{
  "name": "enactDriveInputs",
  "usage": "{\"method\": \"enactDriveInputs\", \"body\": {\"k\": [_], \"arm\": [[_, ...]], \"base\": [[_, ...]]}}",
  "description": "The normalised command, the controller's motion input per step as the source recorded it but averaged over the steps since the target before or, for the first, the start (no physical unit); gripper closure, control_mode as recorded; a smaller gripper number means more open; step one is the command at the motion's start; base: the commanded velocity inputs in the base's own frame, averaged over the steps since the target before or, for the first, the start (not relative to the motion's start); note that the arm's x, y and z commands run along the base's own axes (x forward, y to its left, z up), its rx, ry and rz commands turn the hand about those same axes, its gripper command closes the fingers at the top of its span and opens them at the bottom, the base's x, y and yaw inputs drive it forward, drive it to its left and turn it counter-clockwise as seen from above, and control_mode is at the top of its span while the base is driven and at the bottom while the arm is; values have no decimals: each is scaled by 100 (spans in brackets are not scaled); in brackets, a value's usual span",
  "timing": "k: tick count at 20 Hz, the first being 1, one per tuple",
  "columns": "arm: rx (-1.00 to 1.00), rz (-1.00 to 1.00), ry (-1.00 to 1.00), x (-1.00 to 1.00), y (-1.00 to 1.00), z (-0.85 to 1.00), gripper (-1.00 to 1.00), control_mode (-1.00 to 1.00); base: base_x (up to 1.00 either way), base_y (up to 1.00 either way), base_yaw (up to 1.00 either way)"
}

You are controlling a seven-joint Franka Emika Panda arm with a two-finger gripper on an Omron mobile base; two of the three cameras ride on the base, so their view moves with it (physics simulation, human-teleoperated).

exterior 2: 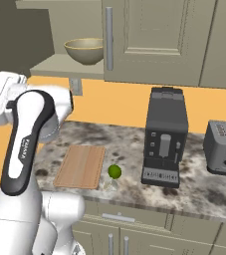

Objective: Open the cabinet. Place the bowl and condiment on the counter. Then place the lime and garlic on the cutting board.

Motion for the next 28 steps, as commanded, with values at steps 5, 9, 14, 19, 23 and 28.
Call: {"method": "enactDriveInputs", "body": {"k": [5, 9, 14, 19, 23, 28], "arm": [[-1, 8, -31, -3, -20, -14, -100, -100], [-24, 0, 0, 2, 2, -22, -100, -100], [-45, -2, -35, -15, -19, 0, -100, -100], [-39, -1, -46, -21, -37, 0, -100, -100], [-21, 0, -33, -5, -51, -10, -100, -100], [-37, 0, -22, 0, -13, -12, -100, -100]], "base": [[0, 0, 0], [0, 0, 0], [0, 0, 0], [0, 0, 0], [0, 0, 0], [0, 0, 0]]}}
